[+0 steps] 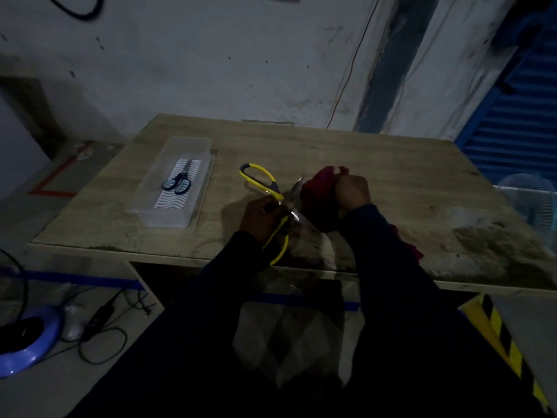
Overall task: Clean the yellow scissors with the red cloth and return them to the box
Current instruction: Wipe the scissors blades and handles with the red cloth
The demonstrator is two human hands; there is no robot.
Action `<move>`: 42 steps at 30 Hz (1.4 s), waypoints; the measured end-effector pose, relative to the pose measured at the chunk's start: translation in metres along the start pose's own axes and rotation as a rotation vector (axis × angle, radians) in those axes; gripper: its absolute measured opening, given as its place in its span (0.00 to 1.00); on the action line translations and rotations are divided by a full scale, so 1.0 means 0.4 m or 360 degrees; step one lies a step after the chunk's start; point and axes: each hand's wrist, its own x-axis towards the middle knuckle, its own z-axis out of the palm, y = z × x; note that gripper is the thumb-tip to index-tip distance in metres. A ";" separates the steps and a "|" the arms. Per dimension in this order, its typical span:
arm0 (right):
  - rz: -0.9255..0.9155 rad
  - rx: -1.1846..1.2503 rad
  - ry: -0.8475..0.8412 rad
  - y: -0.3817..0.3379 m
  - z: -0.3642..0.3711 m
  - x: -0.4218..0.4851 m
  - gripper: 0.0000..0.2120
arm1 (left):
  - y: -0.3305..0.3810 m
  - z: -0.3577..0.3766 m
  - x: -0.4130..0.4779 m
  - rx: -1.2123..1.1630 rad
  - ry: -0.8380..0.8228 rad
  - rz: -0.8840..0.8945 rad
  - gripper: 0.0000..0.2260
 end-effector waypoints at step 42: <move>-0.0026 0.0216 0.0004 -0.051 0.077 0.011 0.22 | 0.018 0.009 -0.014 -0.0135 0.0081 -0.0038 0.10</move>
